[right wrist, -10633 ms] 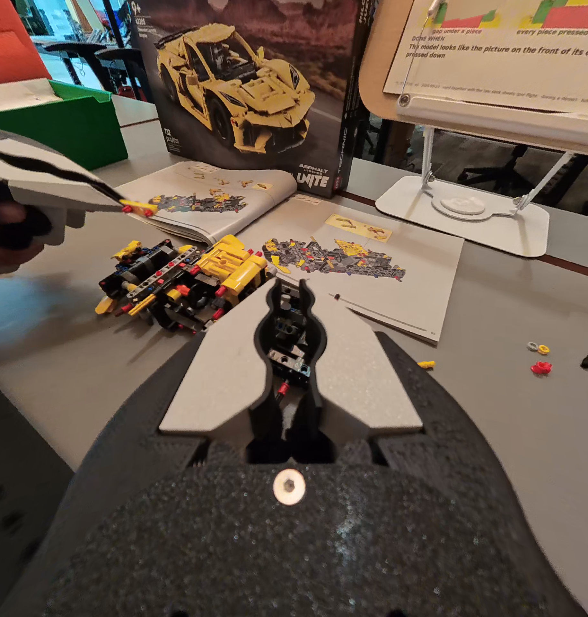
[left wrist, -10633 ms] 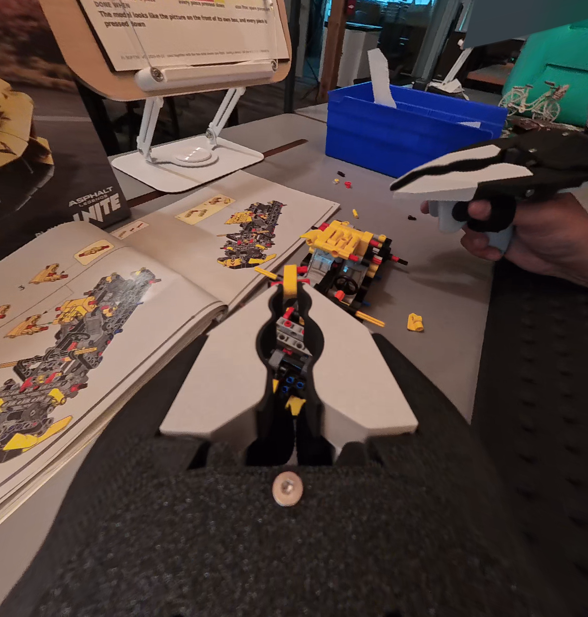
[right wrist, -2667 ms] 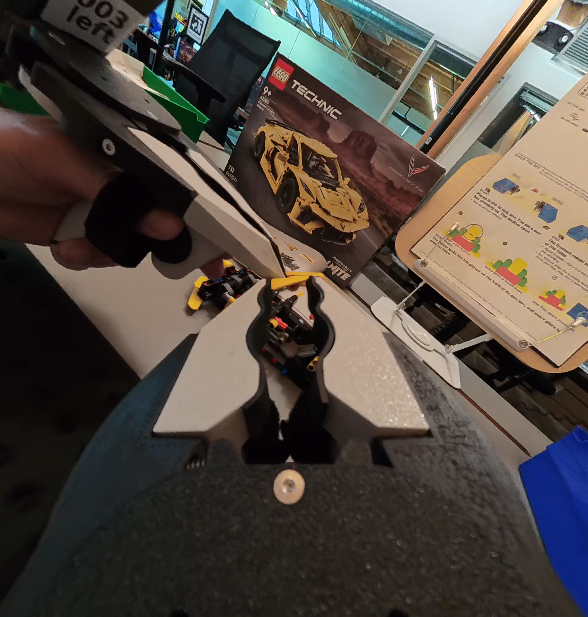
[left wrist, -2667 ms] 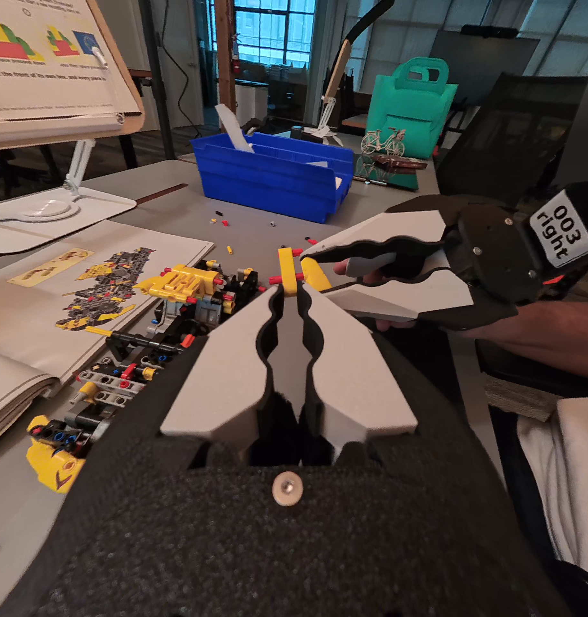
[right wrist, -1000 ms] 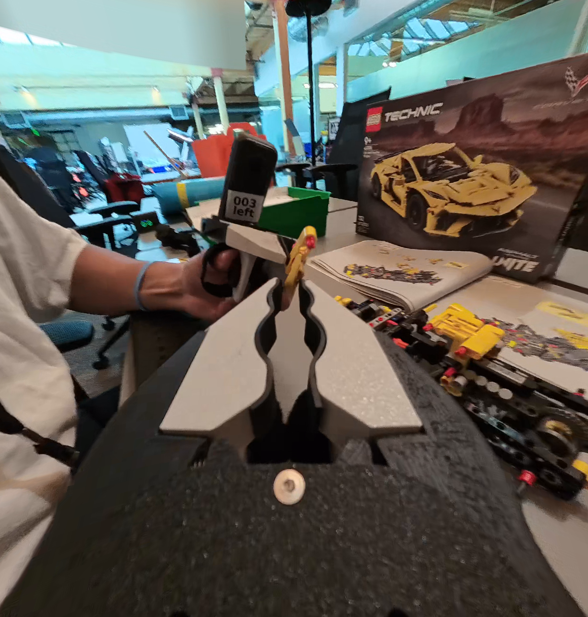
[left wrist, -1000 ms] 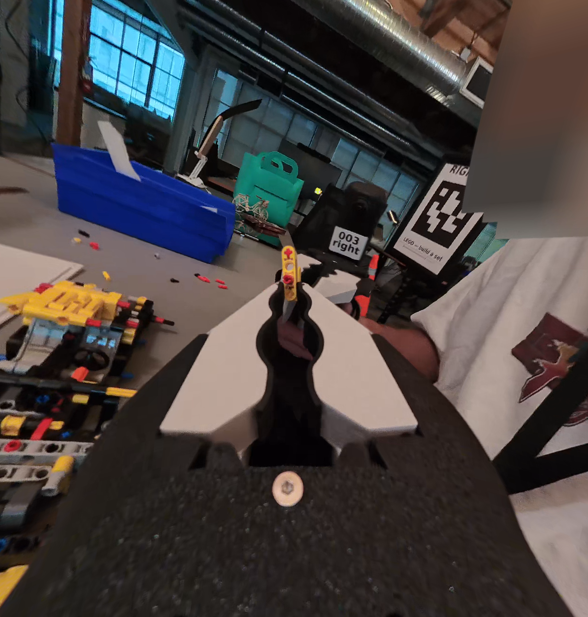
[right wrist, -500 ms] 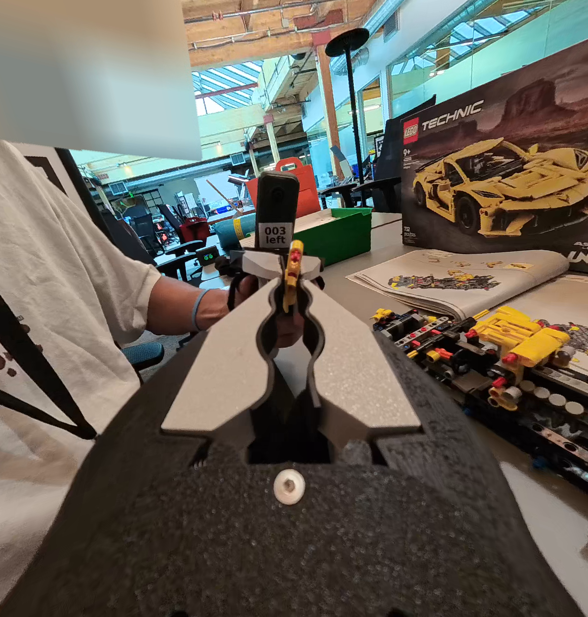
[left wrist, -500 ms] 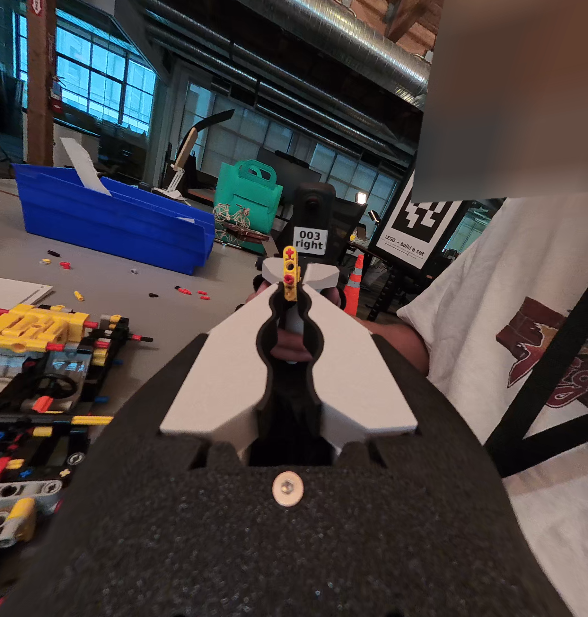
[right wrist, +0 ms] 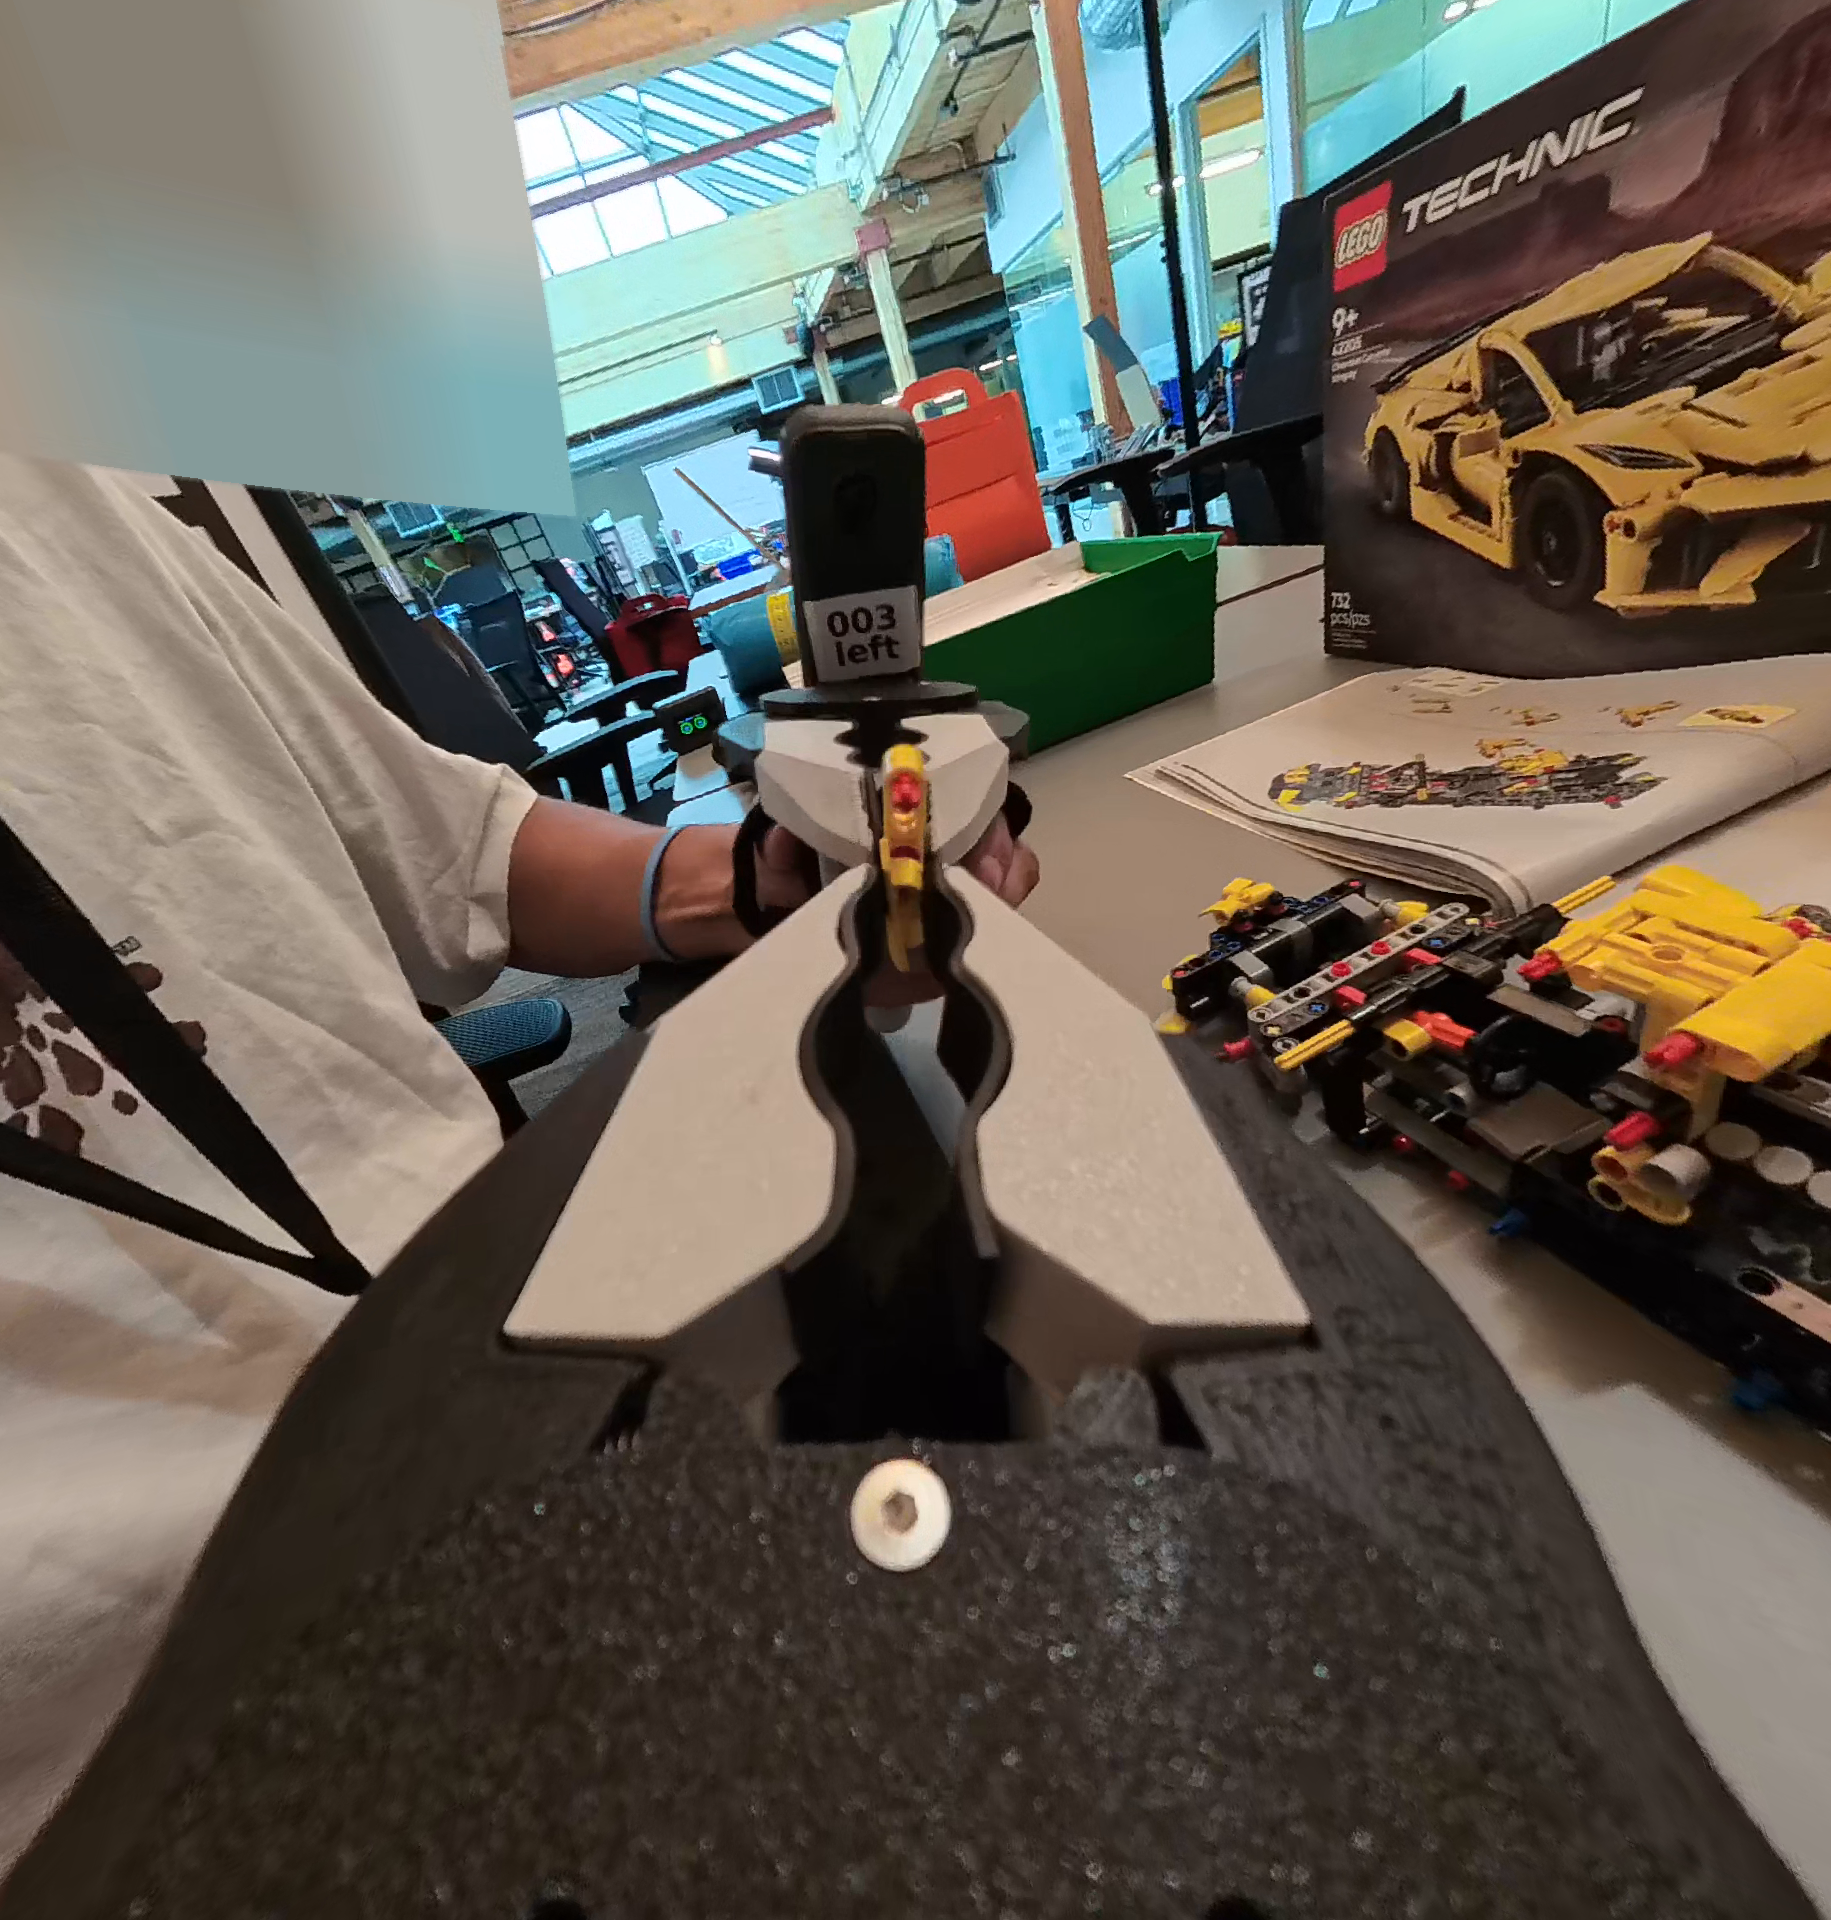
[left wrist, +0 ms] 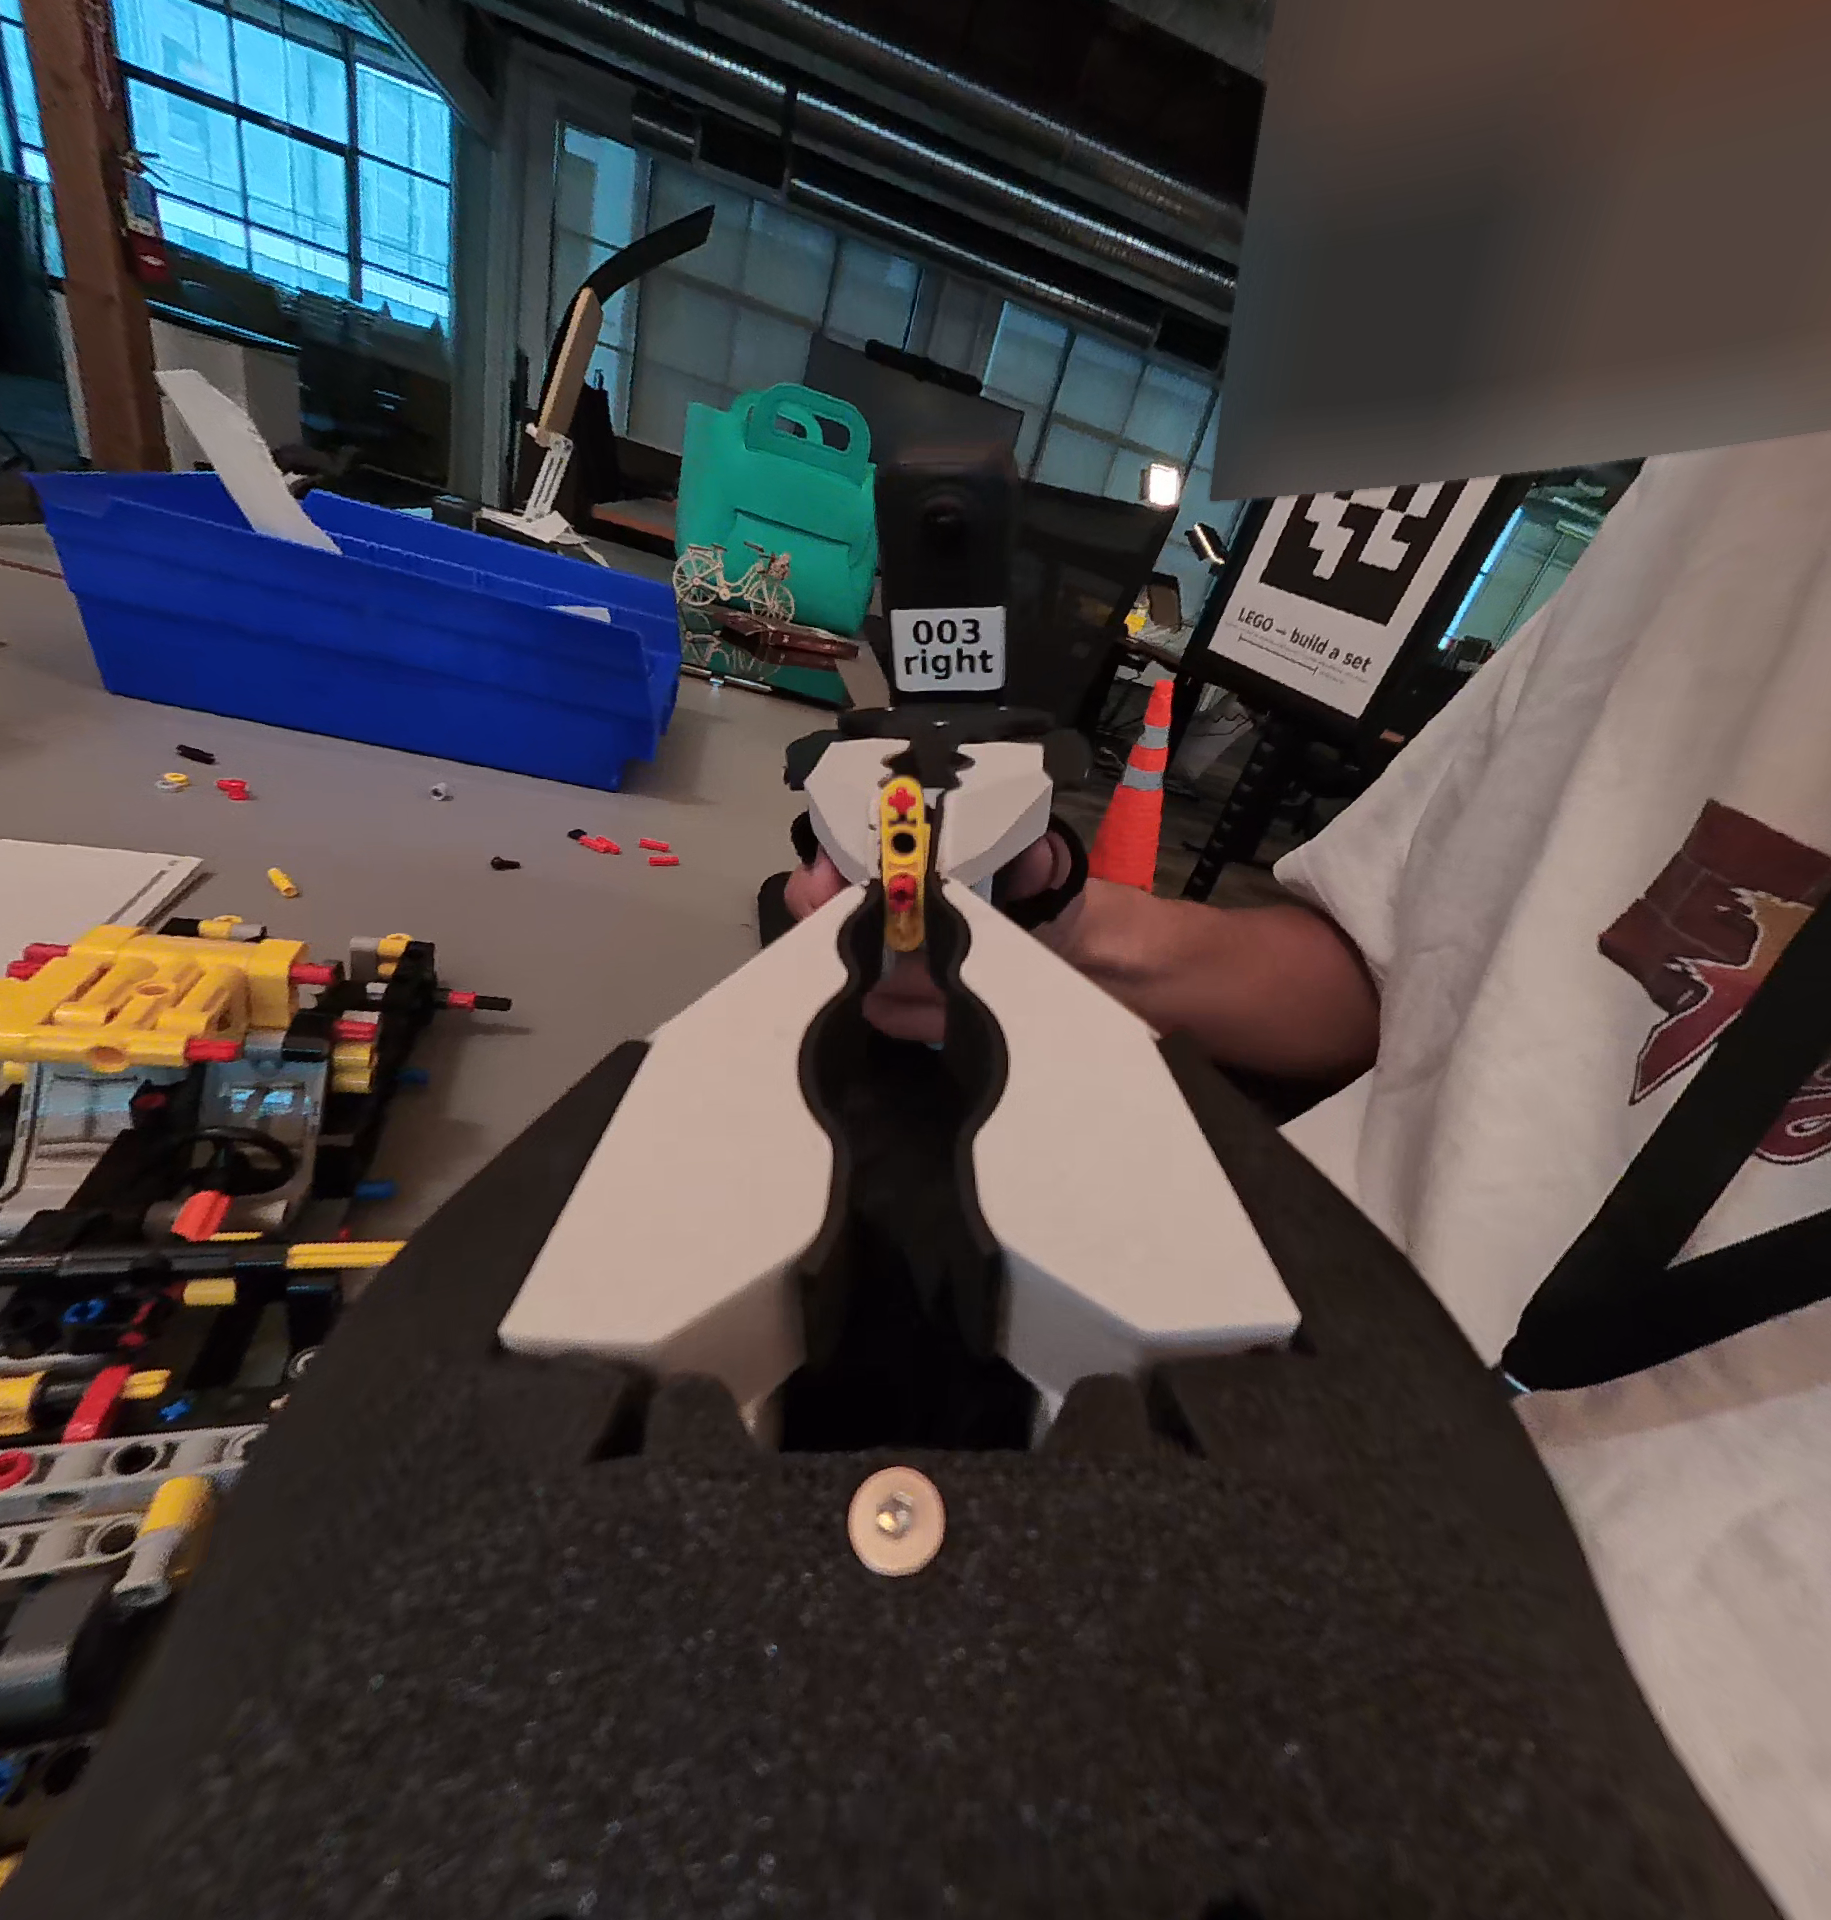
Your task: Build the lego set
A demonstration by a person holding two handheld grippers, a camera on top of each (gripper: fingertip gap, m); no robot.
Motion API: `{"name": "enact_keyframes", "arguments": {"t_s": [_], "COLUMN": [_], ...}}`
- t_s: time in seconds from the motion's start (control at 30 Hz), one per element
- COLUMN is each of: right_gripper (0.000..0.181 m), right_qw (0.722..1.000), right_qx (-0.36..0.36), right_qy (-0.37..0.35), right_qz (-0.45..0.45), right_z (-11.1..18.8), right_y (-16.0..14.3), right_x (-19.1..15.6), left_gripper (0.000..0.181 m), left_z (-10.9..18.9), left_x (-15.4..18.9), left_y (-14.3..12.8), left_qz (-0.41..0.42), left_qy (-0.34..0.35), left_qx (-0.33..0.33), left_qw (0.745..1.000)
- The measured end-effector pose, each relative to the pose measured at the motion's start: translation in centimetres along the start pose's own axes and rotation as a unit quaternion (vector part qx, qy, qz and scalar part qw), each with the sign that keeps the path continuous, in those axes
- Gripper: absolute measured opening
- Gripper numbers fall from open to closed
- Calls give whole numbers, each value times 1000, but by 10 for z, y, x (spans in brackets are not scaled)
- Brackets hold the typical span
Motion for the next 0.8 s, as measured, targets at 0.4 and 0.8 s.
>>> {"name": "enact_keyframes", "arguments": {"t_s": [0.4, 0.8], "right_gripper": [6, 5], "right_qw": [1000, 1000], "right_qx": [2, 3], "right_qy": [16, -4], "right_qz": [-18, -3], "right_z": [-5, -1], "right_y": [-1, -1], "right_x": [1, 2], "left_gripper": [7, 8], "left_z": [1, 2], "left_x": [-1, -4], "left_y": [1, 0], "left_qz": [26, 28], "left_qy": [-13, -6], "left_qx": [-2, 6], "left_qw": [1000, 1000]}}
Point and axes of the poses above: each gripper's, where its closed fingertips meet, z back along the fingers, y out of its top, x = y × z across the jaws, the point moved 6 cm from there along z, back along the fingers
